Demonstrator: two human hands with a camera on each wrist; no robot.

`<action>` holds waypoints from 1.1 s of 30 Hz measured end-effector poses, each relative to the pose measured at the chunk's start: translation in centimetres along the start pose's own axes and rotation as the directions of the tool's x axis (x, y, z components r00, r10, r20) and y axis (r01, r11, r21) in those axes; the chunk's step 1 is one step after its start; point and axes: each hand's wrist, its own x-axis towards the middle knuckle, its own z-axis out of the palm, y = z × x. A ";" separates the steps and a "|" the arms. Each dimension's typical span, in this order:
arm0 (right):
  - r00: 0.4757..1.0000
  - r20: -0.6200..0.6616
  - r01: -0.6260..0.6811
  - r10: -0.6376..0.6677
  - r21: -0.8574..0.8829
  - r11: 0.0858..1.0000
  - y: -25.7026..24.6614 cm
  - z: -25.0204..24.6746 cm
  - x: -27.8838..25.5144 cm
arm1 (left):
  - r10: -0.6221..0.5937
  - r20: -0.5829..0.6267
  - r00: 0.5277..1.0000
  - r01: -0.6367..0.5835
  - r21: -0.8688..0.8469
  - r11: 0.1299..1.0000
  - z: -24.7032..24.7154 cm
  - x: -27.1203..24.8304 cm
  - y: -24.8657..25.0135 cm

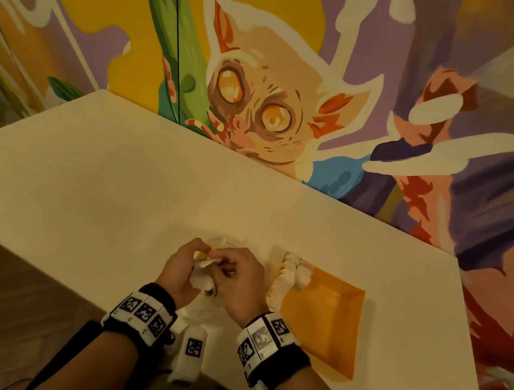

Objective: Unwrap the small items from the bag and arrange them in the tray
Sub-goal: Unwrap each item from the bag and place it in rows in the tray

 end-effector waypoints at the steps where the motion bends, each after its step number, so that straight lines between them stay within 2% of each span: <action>1: 1.000 -0.011 0.006 -0.006 -0.004 1.000 -0.1 0.0 0.0 | -0.019 -0.010 1.000 0.018 -0.017 1.000 0.3 0.0 0.0; 5: 1.000 0.003 -0.002 0.002 -0.039 0.999 -0.1 -0.2 0.3 | -0.005 -0.063 0.998 0.001 -0.065 0.998 1.7 0.4 -0.2; 8: 0.998 0.008 -0.062 0.062 0.054 0.997 0.2 -0.3 0.6 | -0.013 -0.041 0.999 0.009 -0.102 0.995 2.4 0.5 -0.3; 12: 0.993 -0.087 -0.077 0.081 0.046 0.996 0.6 -0.6 1.0 | -0.090 -0.077 0.993 0.074 -0.191 0.979 2.3 0.7 -0.7; 17: 0.966 -0.172 -0.169 0.193 0.148 0.975 1.3 -1.3 2.0 | -0.163 -0.001 0.987 0.155 -0.301 0.941 1.6 1.4 -0.9; 20: 0.958 -0.208 -0.156 0.197 0.201 0.967 1.2 -2.8 2.4 | -0.195 0.120 0.973 0.225 -0.339 0.914 1.7 0.9 -0.2; 22: 0.954 -0.234 -0.133 0.188 0.230 0.964 1.6 -3.7 2.4 | -0.164 0.179 0.970 0.208 -0.263 0.942 2.0 0.4 0.6; 26: 0.950 -0.202 -0.169 0.238 0.310 0.936 2.4 -4.8 1.9 | -0.033 0.185 0.982 0.024 0.048 0.999 2.7 -0.6 1.8; 28: 0.951 -0.182 -0.175 0.249 0.347 0.922 2.4 -5.3 1.4 | 0.061 0.196 0.979 -0.105 0.224 0.969 3.6 -1.2 2.1; 30: 0.955 -0.173 -0.166 0.242 0.367 0.915 2.5 -5.6 0.8 | 0.163 0.175 0.971 -0.220 0.383 0.897 4.5 -1.4 2.1; 33: 0.960 -0.163 -0.155 0.226 0.362 0.919 2.9 -5.8 -0.1 | 0.274 0.185 0.944 -0.330 0.478 0.814 5.3 -1.4 2.0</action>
